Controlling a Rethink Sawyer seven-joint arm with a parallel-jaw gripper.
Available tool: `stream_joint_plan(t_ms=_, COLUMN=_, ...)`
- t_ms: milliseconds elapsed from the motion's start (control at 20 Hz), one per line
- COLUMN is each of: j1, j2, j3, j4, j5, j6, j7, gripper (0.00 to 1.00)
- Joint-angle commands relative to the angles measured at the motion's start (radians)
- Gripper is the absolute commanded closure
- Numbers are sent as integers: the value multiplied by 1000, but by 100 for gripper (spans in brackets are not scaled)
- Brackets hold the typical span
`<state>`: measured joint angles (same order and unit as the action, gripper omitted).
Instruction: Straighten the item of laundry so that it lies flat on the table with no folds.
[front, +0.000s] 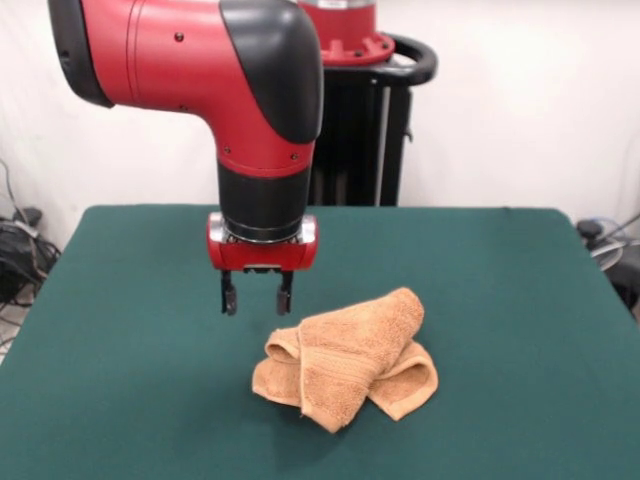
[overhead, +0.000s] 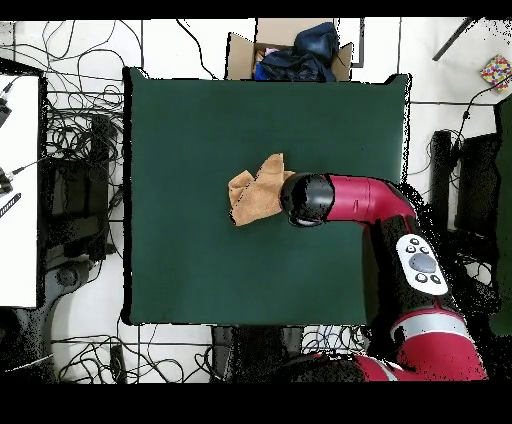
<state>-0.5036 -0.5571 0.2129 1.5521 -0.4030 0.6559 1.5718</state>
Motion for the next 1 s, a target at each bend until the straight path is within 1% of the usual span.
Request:
stream_joint_plan(t_ms=50, j1=13, j2=22, j3=95, j4=48, j5=-62, j6=27, j7=-119, gripper=0)
stream_joint_plan(t_ms=150, j1=31, j2=64, j3=81, j4=18, j5=-78, j6=-7, j7=-92, gripper=0)
stream_joint_plan(t_ms=300, j1=61, j2=113, j3=63, j4=-57, j5=-82, j6=13, j7=-64, gripper=0)
stream_joint_plan(t_ms=650, j1=71, j2=140, j3=69, j4=-122, j5=-70, j6=54, j7=-66, gripper=0)
stream_joint_plan(t_ms=850, j1=109, j2=192, j3=51, j4=-210, j5=-61, j6=90, j7=-31, gripper=0)
stream_joint_plan(t_ms=1000, j1=120, j2=202, j3=42, j4=-219, j5=-63, j6=82, j7=-18, gripper=0)
